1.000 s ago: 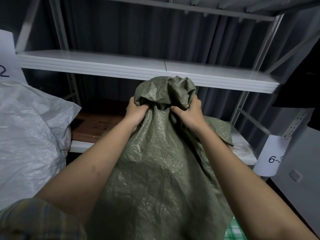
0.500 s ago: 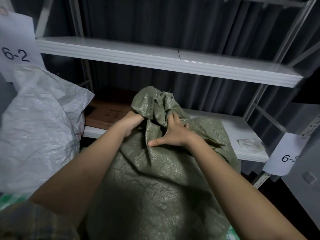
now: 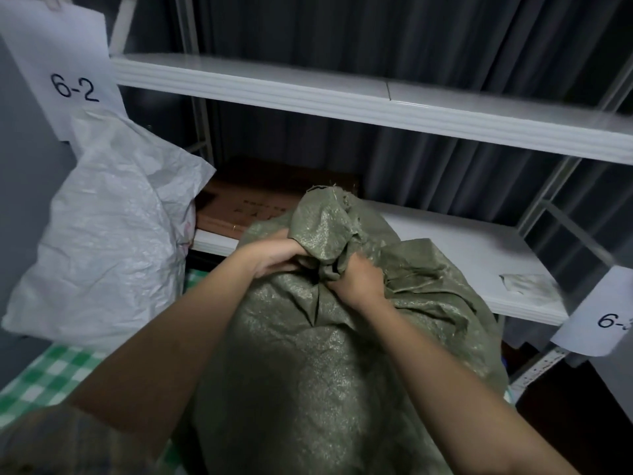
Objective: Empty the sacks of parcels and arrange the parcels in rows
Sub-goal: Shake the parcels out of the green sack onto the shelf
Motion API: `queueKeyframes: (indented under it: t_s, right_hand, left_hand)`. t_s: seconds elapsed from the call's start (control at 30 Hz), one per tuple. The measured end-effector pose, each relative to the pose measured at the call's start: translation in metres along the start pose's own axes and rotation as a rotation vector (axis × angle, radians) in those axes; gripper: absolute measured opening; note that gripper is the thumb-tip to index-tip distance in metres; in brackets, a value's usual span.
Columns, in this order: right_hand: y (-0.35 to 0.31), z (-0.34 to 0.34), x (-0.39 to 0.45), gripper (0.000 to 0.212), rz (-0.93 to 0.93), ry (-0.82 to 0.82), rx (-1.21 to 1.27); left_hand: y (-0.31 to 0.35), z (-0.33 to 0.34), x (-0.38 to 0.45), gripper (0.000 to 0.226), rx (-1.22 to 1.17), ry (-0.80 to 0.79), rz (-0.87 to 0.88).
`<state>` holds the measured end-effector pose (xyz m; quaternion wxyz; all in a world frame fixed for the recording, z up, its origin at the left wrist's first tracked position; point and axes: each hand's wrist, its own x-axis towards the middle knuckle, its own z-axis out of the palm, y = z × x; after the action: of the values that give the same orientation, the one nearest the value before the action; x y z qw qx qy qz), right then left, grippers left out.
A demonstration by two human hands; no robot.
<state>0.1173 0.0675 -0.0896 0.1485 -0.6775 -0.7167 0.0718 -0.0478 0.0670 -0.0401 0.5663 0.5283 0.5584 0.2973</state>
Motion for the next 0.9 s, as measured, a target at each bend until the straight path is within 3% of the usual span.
queueKeyframes:
  t_s: [0.13,0.27,0.33,0.43,0.5,0.6,0.73,0.8,0.9]
  right_hand:
    - [0.004,0.002,0.002,0.027,0.009,-0.045,0.004]
    - [0.006,0.003,0.005,0.025,0.029,-0.084,0.042]
    - [0.006,0.002,0.006,0.019,0.05,-0.131,0.069]
    - [0.008,-0.002,0.011,0.015,0.058,-0.232,0.159]
    - [0.007,-0.009,0.014,0.012,0.046,-0.31,0.23]
    - [0.006,-0.025,0.015,0.022,0.011,-0.427,0.3]
    - [0.0,-0.04,0.011,0.017,-0.132,-0.559,0.25]
    - [0.001,-0.041,0.01,0.007,-0.154,-0.538,0.291]
    - [0.009,-0.047,-0.002,0.011,-0.157,-0.483,0.365]
  left_hand:
    - [-0.008,0.003,-0.005,0.053,-0.035,0.047,0.048]
    - [-0.016,0.009,-0.012,0.061,0.145,0.411,0.268]
    - [-0.03,0.006,-0.01,0.076,0.211,0.517,0.386]
    - [-0.05,0.004,-0.007,0.095,0.567,0.66,0.578]
    - [-0.055,0.007,-0.007,0.104,0.791,0.53,0.655]
    - [-0.055,0.021,-0.006,0.125,0.987,0.213,0.546]
    - [-0.055,0.034,0.011,0.142,1.196,0.148,0.359]
    - [-0.049,0.039,0.017,0.125,1.202,0.23,0.325]
    - [-0.042,0.043,0.026,0.063,1.196,0.349,0.34]
